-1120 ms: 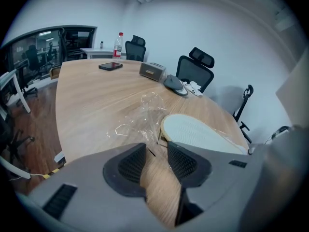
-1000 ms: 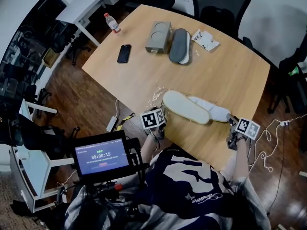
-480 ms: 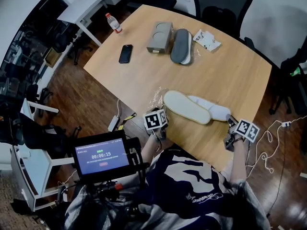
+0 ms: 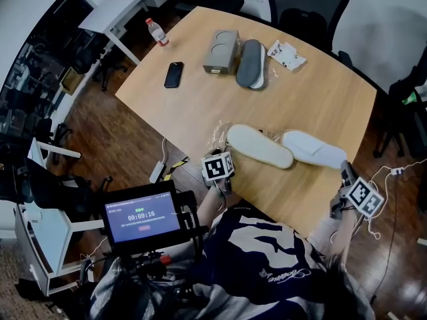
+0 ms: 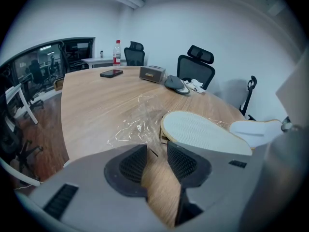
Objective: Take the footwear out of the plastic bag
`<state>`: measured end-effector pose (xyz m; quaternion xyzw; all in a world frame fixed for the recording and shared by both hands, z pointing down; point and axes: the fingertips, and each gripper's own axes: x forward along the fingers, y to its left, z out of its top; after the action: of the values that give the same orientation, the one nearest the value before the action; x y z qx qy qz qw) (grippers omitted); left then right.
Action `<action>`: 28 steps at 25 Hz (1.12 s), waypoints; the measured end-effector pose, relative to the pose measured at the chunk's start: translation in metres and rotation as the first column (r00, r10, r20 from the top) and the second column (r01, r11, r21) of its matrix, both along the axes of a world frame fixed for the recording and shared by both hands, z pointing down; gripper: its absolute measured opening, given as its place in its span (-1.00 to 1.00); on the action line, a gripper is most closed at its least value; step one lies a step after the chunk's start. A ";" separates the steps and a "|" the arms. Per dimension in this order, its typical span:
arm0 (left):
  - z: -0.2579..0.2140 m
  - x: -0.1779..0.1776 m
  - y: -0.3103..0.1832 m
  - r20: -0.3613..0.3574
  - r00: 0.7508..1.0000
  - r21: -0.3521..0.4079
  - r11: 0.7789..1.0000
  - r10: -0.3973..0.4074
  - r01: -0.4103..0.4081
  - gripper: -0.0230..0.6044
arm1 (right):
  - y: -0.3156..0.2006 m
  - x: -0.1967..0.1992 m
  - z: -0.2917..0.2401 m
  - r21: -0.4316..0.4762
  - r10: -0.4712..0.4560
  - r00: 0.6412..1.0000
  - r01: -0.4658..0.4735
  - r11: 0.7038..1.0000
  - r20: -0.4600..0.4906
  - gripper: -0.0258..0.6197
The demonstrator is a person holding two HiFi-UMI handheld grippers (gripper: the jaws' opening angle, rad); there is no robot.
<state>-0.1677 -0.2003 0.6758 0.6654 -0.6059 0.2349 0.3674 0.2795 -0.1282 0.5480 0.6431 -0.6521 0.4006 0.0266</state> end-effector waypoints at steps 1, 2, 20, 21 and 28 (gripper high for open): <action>0.001 0.000 0.000 0.004 1.000 0.000 1.000 -0.001 0.001 -0.49 | 0.002 0.003 -0.011 0.029 0.013 1.000 -0.013 0.999 0.003 -0.83; 0.001 0.000 0.000 0.008 1.000 -0.001 1.000 -0.002 0.002 -0.49 | 0.003 0.006 -0.023 0.058 0.027 1.000 -0.028 0.998 0.009 -0.84; -0.001 0.028 0.006 -0.092 0.995 -0.017 0.999 0.028 -0.030 -0.49 | -0.025 -0.151 -0.021 0.031 -0.073 0.904 0.067 0.997 0.421 -0.84; -0.001 0.033 0.008 -0.101 0.994 -0.018 0.999 0.041 -0.044 -0.49 | -0.027 -0.161 -0.010 0.015 -0.072 0.901 0.073 0.997 0.428 -0.84; -0.005 0.040 0.015 -0.055 0.989 -0.061 0.988 0.136 -0.140 -0.49 | -0.029 -0.155 0.073 -0.129 -0.103 0.987 0.120 0.984 0.126 -0.83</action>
<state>-0.1281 -0.1856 0.6712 0.6993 -0.5409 0.2622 0.3870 0.1244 -0.1576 0.6210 0.5771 -0.6587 0.4798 0.0540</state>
